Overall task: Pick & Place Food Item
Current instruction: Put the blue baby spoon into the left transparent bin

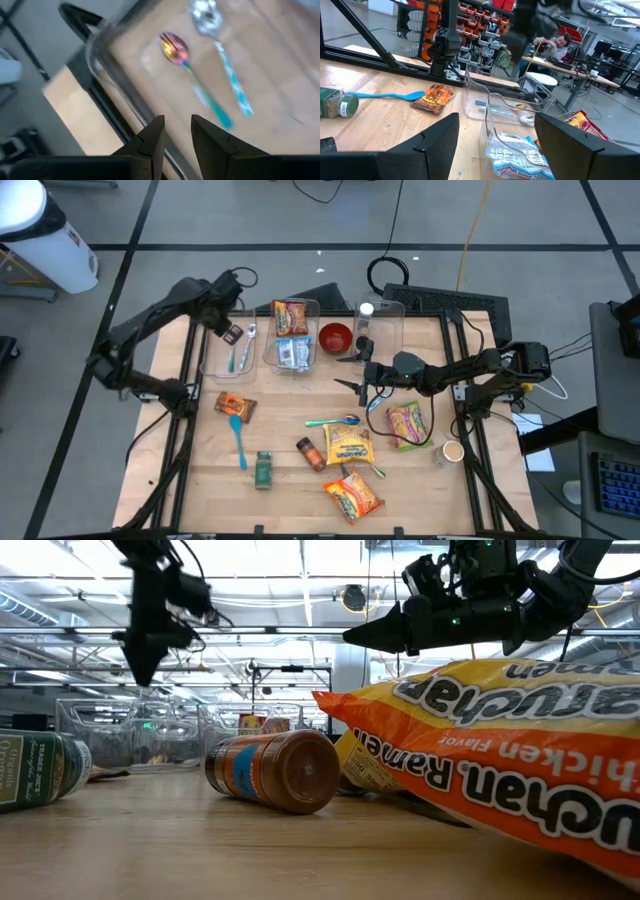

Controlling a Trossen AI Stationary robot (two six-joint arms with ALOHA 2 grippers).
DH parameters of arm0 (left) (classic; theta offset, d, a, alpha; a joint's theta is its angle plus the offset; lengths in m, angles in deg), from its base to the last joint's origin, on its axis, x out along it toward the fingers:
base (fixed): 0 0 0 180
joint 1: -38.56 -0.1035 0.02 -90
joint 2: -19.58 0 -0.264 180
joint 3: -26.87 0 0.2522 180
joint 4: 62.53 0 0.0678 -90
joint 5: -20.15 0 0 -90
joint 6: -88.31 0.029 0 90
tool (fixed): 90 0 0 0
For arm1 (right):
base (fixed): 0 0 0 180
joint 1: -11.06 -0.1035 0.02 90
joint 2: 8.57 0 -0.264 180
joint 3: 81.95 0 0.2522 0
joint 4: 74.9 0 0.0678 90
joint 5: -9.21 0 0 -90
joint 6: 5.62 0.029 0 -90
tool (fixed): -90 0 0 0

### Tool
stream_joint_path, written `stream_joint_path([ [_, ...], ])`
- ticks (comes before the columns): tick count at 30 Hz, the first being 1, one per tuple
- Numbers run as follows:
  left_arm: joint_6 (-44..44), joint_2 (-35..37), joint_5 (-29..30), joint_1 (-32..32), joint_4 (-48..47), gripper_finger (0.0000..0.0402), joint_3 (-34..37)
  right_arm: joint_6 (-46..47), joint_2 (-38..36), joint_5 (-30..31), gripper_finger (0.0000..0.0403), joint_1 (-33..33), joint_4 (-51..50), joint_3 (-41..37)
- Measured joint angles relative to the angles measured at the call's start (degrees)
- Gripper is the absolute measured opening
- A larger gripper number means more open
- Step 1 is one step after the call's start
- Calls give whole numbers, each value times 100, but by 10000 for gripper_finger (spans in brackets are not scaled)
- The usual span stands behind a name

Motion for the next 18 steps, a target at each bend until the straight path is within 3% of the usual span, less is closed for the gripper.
stream_joint_path([
  [10,-1169,1423,-1232,998,-623,104,0,0,-1,2,251,0,19,0],
  [18,-2411,2240,-1298,2298,-628,104,0,1,-1,2,251,1,17,0],
])
